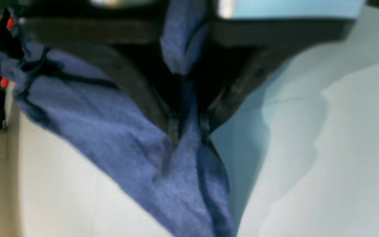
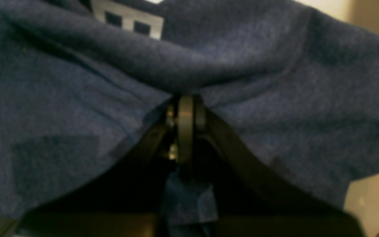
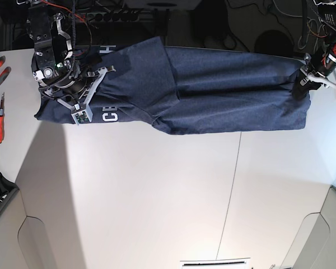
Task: Layout the t-shirt on the table in an organized manner, then fold the t-shirt properly
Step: 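Regrasp the shirt end with the left gripper, then lift the shirt end with the left gripper and fold it toward the right gripper, then release the shirt with the right gripper and withdraw it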
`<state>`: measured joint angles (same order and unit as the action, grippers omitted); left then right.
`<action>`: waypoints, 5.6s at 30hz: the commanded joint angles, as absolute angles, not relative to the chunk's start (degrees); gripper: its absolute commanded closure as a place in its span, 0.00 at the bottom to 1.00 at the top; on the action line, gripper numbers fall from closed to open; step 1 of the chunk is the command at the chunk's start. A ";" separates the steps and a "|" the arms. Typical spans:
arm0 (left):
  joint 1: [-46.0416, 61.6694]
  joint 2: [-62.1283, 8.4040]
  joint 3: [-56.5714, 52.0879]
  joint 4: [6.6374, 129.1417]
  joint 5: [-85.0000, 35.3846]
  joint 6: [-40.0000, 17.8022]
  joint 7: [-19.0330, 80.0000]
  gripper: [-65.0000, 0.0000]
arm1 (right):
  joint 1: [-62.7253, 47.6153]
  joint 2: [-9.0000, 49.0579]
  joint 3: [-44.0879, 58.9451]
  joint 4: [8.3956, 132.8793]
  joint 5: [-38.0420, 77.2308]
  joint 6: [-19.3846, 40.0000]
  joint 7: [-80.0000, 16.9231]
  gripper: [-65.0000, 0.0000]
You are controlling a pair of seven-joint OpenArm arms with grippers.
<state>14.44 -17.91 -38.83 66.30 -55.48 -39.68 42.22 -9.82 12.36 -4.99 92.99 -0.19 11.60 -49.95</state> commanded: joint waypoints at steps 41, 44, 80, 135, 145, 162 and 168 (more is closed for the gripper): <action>11.86 -7.60 -17.80 82.26 -85.00 -40.00 66.59 1.00 | -6.85 12.84 -4.71 111.98 1.96 11.33 -53.84 1.00; 11.20 -6.39 -16.32 83.33 -85.00 -40.00 67.40 1.00 | -6.85 12.84 -4.71 111.98 1.96 11.07 -53.84 1.00; 4.51 -2.07 2.66 83.48 -76.09 -40.00 60.75 0.60 | -6.85 12.82 -4.73 111.98 1.96 10.50 -53.63 1.00; 0.82 -9.87 -15.77 83.55 -71.83 -40.00 63.11 0.62 | -6.83 14.59 29.89 102.80 33.28 26.09 -57.25 0.47; 0.80 -9.87 -15.77 83.55 -70.85 -40.00 62.74 0.62 | -6.85 14.61 34.26 92.62 36.03 26.52 -59.05 0.37; 0.80 -9.85 -15.77 83.55 -70.85 -40.00 61.67 0.62 | -6.85 21.06 34.09 79.72 43.31 31.48 -60.12 0.37; 0.80 -9.87 -15.77 83.55 -70.85 -40.00 61.67 0.62 | -6.85 21.08 34.09 79.18 43.57 31.55 -60.73 0.37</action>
<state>1.72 -9.52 -15.70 82.50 -69.25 -39.46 62.74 -7.14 20.01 33.74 78.41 42.54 30.89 -61.01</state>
